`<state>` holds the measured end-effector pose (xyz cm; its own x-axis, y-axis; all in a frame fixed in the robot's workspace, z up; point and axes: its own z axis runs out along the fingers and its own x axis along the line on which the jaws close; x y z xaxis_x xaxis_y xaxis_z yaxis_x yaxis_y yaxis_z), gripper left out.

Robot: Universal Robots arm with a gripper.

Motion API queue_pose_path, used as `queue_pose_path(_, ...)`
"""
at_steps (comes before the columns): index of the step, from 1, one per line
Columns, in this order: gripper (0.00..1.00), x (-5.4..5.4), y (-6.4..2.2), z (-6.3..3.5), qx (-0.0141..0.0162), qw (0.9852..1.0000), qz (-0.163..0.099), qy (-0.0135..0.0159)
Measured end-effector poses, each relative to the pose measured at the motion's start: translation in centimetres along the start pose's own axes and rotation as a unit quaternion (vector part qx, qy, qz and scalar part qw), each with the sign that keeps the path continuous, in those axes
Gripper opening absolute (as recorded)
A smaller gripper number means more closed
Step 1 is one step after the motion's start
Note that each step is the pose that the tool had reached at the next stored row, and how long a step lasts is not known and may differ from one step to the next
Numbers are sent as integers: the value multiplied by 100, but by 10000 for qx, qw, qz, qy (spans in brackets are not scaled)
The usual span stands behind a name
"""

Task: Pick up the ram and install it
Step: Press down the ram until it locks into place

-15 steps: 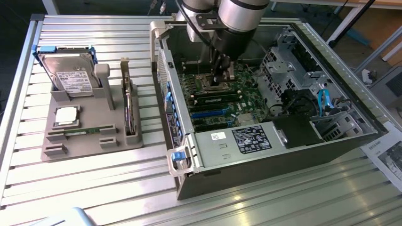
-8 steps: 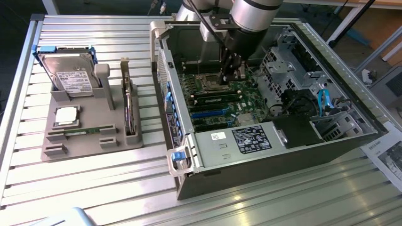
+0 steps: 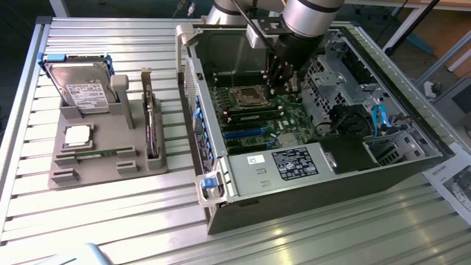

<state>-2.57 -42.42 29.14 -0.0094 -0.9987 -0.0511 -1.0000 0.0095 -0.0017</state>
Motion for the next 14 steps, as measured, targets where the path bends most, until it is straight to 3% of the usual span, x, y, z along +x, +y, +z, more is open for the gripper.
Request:
queue_pose_path(3,10,-1,-76,0,-4,10000,0,1)
queue_pose_path(10,10,-2,-116,-3,-6,10000,0,1)
queue_pose_path(14,10,-7,-119,-105,-8,10000,0,1)
